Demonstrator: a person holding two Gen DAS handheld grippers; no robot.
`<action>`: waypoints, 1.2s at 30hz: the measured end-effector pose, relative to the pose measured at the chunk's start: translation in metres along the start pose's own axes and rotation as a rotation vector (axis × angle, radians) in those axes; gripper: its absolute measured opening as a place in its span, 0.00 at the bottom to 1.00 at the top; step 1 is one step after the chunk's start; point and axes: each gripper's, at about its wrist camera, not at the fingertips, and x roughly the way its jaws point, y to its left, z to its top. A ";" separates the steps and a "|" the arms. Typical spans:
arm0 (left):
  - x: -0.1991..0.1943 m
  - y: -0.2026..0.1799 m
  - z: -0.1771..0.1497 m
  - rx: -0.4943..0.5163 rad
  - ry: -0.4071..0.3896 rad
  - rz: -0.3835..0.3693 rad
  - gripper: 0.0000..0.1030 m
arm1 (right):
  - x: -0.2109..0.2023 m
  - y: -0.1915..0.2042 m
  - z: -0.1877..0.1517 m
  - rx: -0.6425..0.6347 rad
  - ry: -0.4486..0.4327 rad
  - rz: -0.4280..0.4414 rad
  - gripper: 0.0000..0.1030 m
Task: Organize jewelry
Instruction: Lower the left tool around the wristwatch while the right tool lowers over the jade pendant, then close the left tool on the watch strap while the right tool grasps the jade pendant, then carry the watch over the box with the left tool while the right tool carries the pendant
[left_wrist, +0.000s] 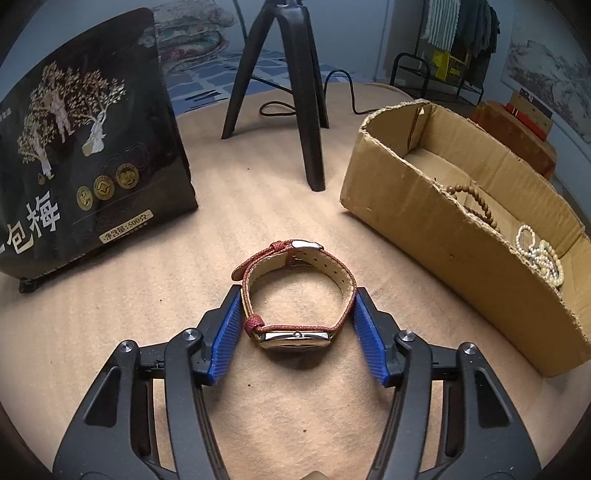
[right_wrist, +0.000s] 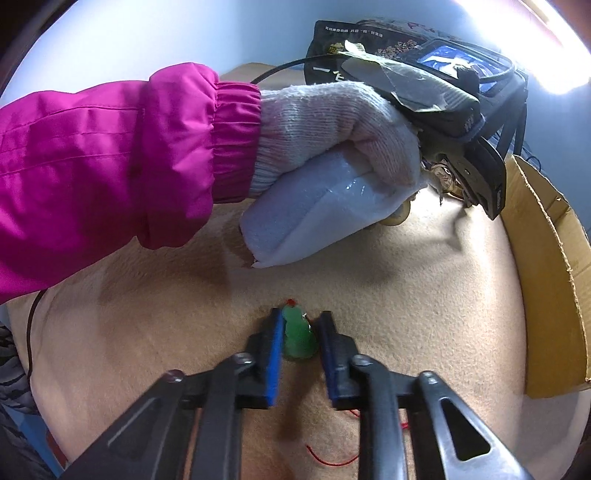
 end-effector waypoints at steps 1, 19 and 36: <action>-0.001 0.001 0.000 -0.005 -0.002 0.005 0.58 | 0.000 -0.001 0.001 0.000 0.001 0.004 0.15; -0.045 0.028 -0.024 -0.061 -0.020 0.075 0.57 | -0.010 -0.055 0.013 0.140 -0.021 0.058 0.15; -0.101 0.040 -0.032 -0.100 -0.058 0.142 0.57 | -0.045 -0.079 0.001 0.200 -0.101 0.013 0.15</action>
